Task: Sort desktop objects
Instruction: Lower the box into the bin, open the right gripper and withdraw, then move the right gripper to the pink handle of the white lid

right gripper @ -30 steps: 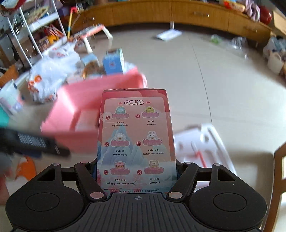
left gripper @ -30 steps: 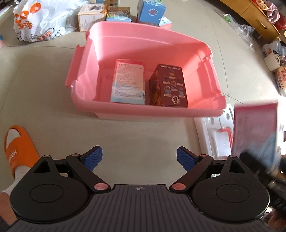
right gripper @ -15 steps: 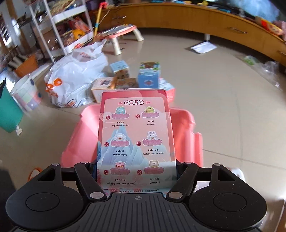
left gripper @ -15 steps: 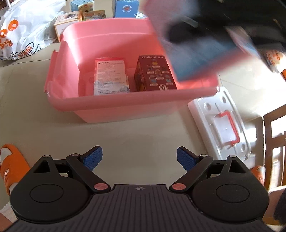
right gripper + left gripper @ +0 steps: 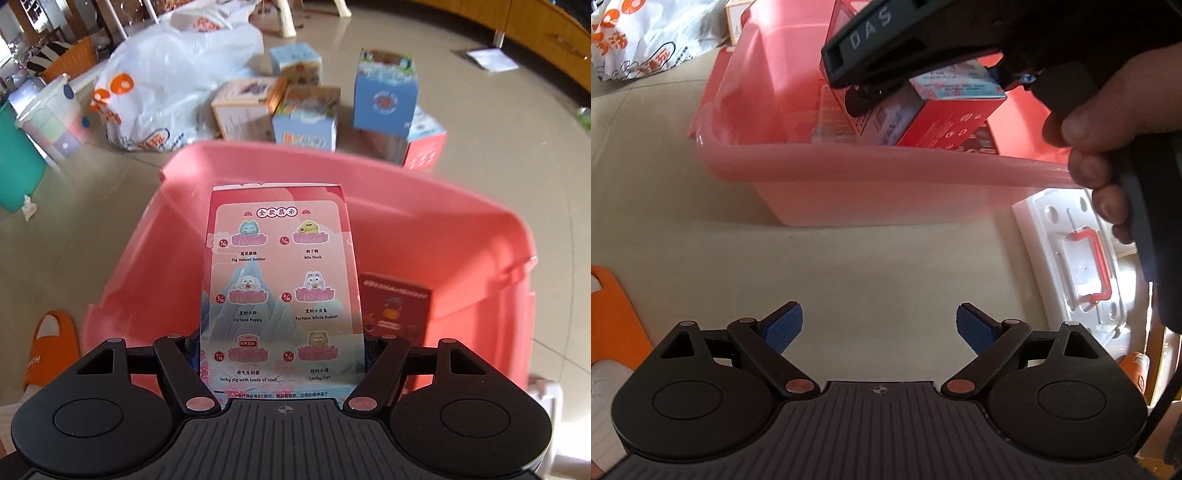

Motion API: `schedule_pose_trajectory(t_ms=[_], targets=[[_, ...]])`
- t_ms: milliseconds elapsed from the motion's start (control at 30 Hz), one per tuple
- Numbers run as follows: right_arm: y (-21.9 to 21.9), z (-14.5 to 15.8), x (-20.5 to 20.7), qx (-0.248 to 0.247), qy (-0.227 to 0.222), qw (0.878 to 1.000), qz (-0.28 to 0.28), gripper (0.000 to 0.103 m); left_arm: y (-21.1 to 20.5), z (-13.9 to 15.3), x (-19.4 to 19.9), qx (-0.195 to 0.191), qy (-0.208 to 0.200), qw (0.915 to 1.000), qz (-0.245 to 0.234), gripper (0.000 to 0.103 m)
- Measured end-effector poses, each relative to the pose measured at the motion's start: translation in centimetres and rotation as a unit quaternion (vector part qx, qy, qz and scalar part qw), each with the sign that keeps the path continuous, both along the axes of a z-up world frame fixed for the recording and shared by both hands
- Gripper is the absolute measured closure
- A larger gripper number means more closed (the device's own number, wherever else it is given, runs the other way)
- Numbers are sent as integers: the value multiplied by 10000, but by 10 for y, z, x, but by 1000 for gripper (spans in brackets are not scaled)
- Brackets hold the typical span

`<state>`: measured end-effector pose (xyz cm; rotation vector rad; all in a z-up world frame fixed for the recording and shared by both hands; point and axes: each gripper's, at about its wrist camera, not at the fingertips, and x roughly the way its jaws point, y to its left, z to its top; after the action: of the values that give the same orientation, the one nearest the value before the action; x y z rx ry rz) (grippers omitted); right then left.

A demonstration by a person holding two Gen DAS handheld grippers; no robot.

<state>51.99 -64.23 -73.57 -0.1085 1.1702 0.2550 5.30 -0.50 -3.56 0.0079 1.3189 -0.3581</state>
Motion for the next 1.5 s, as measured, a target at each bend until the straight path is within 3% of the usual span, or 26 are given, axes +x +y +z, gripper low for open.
schedule_pose_trajectory(t_ms=[233,433,533,700,767,833,1033,1233,1500], targets=[[5,-21,3,-59,119,9999,63,36,2,-4,-1,58,82,9999,36,10],[4,-19,-4,-64,15,9999,92,36,2,3,-5,178,31,9998,-13,10],[3,-4,-10,-92,-262,9995,127,26,2,9,-7,164,3,9999,5,10],[-16,41,-25,71,-791,9968,62,25,-5,25,-17,255,-70,9995,-183,10],[-32,63,-36,121,-1054,9943,79,17,-9,32,-23,313,-135,9990,-281,10],[-52,82,-49,41,-1283,9916,130,1,-15,38,-28,330,-195,9987,-340,10],[-128,112,-95,-312,-1579,9868,-159,1,-28,56,-31,466,-137,9974,-540,10],[-196,91,-130,-603,-1243,9863,-897,1,-44,70,-43,618,-299,9952,-696,10],[-232,32,-147,-1355,-597,9839,-995,4,-72,67,-50,699,-100,9951,-685,10]])
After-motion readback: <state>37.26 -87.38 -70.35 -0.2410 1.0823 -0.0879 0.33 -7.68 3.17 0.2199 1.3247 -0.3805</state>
